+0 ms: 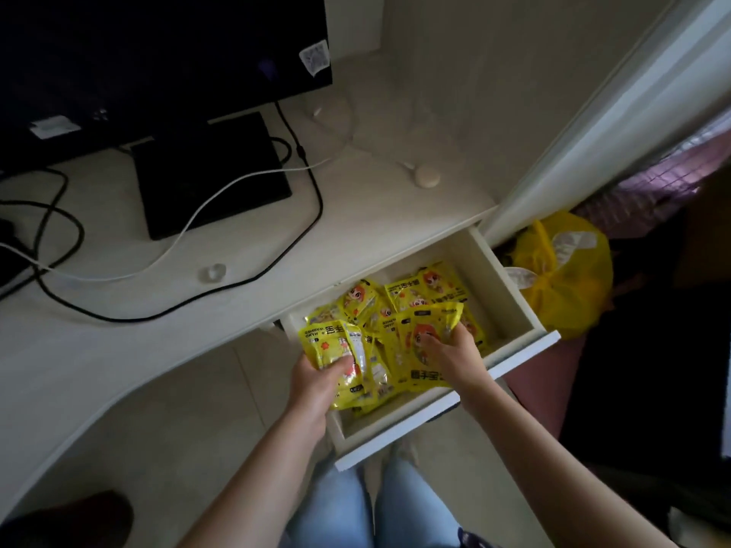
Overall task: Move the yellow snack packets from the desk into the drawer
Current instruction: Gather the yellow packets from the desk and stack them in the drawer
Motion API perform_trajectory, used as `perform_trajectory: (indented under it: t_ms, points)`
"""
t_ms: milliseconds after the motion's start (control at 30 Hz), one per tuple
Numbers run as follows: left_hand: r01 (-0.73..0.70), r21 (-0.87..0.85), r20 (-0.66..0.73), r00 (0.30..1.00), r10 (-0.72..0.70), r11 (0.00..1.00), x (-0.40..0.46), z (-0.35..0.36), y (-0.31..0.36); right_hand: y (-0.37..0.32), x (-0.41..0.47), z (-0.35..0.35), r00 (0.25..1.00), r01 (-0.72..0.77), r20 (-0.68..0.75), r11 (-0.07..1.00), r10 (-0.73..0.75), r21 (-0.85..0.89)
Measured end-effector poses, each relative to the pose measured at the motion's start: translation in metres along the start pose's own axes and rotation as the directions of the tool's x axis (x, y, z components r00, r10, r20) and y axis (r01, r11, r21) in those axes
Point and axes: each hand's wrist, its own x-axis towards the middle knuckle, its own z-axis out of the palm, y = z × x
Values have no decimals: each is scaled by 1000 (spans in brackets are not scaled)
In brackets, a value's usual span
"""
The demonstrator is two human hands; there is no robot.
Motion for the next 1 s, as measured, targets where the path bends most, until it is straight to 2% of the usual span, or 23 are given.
perform_trajectory:
  t_ms: [267, 367, 500, 700, 867, 1000]
  points:
    - [132, -27, -238, 962, -135, 991, 40, 53, -16, -5, 84, -10, 983, 39, 184, 968, 7, -248]
    - [157, -53, -333, 928, -166, 986, 57, 62, -23, 3, 111, -2, 982, 20, 187, 960, 34, -280]
    - [164, -130, -344, 917, -200, 978, 78, 66, -31, 7, 138, 18, 978, 5, 202, 963, 51, -269]
    - [120, -189, -350, 919, -181, 975, 102, 69, -32, 10, 160, 43, 979, 42, 200, 936, 31, -351]
    - [95, -45, -275, 956, -104, 994, 103, 67, -35, 10, 165, 44, 961, 150, 277, 844, -1, -514]
    - [18, 115, -336, 941, 22, 993, 95, 61, -37, 8, 164, 33, 952, 212, 303, 793, -37, -571]
